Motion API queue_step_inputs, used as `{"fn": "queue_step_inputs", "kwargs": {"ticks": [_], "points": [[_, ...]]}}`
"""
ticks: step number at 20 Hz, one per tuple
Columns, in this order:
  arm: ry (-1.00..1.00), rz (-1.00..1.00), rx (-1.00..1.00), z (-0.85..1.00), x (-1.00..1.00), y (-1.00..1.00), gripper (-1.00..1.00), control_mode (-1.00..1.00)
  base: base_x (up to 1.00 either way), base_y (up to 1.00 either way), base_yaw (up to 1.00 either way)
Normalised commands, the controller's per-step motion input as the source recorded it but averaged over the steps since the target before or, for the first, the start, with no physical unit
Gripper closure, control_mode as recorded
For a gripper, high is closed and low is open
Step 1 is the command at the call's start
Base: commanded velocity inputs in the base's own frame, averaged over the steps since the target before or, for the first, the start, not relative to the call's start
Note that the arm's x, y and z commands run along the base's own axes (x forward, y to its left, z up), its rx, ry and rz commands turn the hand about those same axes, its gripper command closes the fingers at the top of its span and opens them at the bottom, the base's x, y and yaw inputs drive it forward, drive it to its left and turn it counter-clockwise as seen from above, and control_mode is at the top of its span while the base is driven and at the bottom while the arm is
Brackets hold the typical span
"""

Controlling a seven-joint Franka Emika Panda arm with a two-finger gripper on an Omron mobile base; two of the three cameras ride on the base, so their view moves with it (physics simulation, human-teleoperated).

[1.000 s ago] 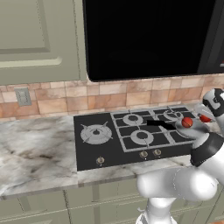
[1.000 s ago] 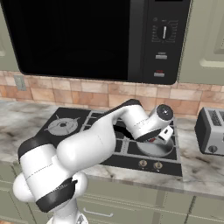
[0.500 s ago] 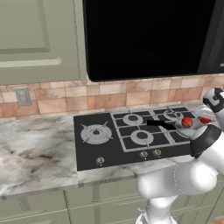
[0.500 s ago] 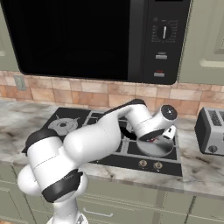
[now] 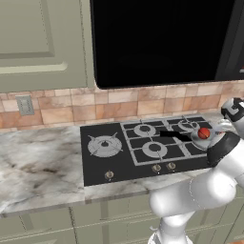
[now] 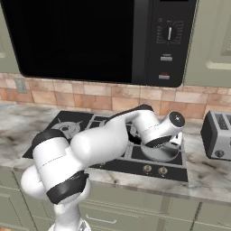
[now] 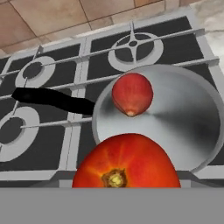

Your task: Place the pan on the front right burner on the stove. Then place the tomato and the onion in the pan and turn on the front right burner.

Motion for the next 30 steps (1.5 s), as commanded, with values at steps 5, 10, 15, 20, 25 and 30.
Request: {"fn": "queue_step_inputs", "kwargs": {"ticks": [5, 10, 15, 20, 25, 30], "points": [[0.00, 0.11, -0.06, -0.23, 0.04, 0.00, 1.00, -1.00, 0.00, 0.00, 0.00], [-0.01, 0.12, -0.06, -0.27, 0.12, -0.04, 1.00, -1.00, 0.00, 0.00, 0.00], [-0.04, 0.12, -0.02, -0.21, 0.13, -0.19, 1.00, -1.00, 0.00, 0.00, 0.00], [-0.04, 0.11, -0.02, -0.22, 0.12, -0.17, 1.00, -1.00, 0.00, 0.00, 0.00], [0.00, 0.10, -0.02, -0.18, 0.22, -0.09, 1.00, -1.00, 0.00, 0.00, 0.00], [0.00, 0.08, -0.01, -0.14, 0.27, -0.02, 1.00, -1.00, 0.00, 0.00, 0.00]]}}
